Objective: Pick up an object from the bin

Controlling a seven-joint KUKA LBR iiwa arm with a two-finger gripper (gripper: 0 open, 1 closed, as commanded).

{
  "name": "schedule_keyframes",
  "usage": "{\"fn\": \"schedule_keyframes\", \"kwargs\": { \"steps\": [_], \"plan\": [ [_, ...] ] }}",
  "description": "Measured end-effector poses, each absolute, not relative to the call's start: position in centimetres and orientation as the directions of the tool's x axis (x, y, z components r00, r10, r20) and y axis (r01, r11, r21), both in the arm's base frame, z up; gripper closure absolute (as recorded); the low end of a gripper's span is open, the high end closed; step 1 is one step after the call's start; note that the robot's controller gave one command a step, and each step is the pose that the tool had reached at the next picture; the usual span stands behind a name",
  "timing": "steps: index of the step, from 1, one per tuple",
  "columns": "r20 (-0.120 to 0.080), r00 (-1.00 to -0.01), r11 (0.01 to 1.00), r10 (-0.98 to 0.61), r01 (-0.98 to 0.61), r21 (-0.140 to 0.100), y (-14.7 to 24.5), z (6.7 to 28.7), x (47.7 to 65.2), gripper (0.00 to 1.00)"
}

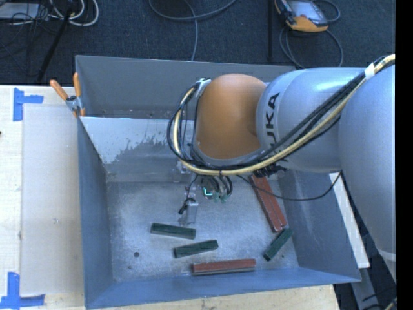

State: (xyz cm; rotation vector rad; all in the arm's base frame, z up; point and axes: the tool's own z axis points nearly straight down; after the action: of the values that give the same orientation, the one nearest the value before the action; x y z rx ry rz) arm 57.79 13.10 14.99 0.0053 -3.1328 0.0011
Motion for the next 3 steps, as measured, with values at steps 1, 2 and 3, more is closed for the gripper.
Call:
{"fn": "schedule_keyframes", "kwargs": {
  "steps": [1,2,3],
  "plan": [
    [0.009,-0.998,0.998,-0.063,-0.063,-0.001,12.6,6.6,52.6,0.0],
    [-0.002,-1.0,1.0,0.024,0.024,0.001,13.1,10.1,52.2,0.0],
    [0.001,-0.993,0.993,0.119,0.119,0.001,14.1,12.0,50.7,0.0]
  ]
}}
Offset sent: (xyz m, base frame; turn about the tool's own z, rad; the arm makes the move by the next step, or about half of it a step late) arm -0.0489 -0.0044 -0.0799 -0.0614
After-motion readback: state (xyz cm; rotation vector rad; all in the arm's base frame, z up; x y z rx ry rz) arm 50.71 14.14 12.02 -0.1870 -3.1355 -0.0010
